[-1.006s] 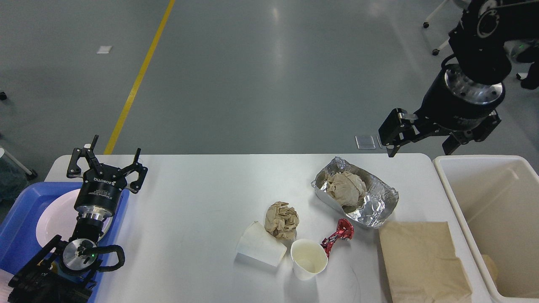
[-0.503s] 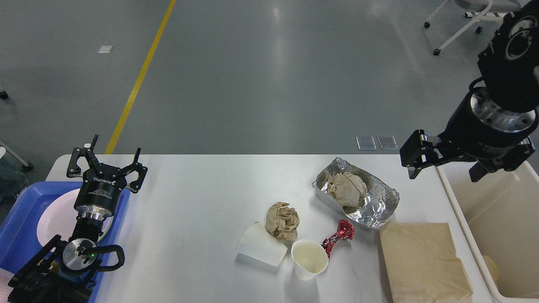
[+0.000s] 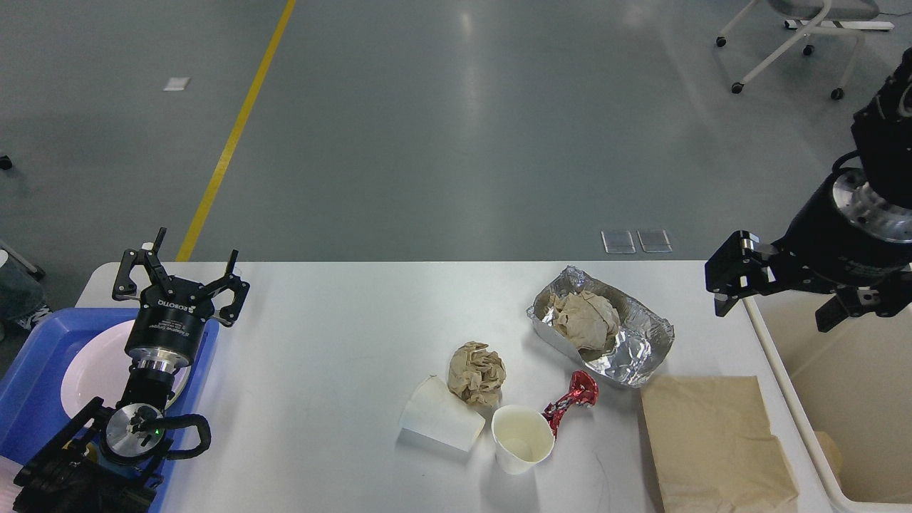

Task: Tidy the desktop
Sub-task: 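Raise the right gripper up and over the white bin, then lower the right gripper onto the white paper cup and grasp it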

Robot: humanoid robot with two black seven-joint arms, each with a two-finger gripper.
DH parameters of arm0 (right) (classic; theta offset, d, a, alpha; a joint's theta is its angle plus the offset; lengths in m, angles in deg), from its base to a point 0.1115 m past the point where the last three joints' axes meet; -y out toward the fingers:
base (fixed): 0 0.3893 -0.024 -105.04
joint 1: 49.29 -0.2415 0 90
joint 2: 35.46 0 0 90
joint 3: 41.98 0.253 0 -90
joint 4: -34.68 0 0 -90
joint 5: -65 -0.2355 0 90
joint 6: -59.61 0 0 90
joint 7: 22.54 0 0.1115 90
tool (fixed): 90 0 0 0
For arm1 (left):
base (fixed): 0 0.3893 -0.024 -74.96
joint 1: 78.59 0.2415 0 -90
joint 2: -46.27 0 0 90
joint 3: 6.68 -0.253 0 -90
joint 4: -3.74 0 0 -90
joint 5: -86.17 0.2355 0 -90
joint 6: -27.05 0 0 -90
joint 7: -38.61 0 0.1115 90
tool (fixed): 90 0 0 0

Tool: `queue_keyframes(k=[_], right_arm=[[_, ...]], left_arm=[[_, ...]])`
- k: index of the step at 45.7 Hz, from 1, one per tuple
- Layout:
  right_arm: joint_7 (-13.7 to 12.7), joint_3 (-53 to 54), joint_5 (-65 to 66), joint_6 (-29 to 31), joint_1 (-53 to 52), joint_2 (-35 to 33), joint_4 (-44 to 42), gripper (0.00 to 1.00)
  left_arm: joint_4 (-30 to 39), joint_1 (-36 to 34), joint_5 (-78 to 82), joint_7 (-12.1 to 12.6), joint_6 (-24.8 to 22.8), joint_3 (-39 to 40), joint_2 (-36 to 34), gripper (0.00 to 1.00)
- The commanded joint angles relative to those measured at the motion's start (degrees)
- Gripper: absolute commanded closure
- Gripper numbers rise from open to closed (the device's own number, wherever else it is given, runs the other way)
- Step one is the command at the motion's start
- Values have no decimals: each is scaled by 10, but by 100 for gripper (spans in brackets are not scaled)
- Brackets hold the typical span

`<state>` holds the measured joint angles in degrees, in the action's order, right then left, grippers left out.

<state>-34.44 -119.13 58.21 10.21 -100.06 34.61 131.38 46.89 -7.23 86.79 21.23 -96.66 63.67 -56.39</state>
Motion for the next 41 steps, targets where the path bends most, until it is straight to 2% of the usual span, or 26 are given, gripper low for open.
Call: queue_keyframes(k=[1, 10, 19, 28, 32, 41], right_arm=[[16, 66, -13, -15, 54, 16, -4, 1], [9, 137, -84, -132, 166, 91, -5, 2], [9, 191, -95, -258, 267, 163, -8, 1], [11, 238, -69, -264, 357, 188, -77, 0], [10, 245, -60, -278, 374, 213, -95, 0], [9, 238, -56, -322, 430, 225, -128, 0]], left_arm=[[0, 0, 0, 1, 1, 1, 0, 4], [0, 0, 0, 1, 1, 1, 0, 4], [0, 0, 0, 1, 1, 0, 0, 4], [0, 0, 0, 1, 1, 0, 0, 4], [0, 0, 0, 1, 0, 0, 0, 4], [0, 0, 0, 1, 0, 0, 0, 4]])
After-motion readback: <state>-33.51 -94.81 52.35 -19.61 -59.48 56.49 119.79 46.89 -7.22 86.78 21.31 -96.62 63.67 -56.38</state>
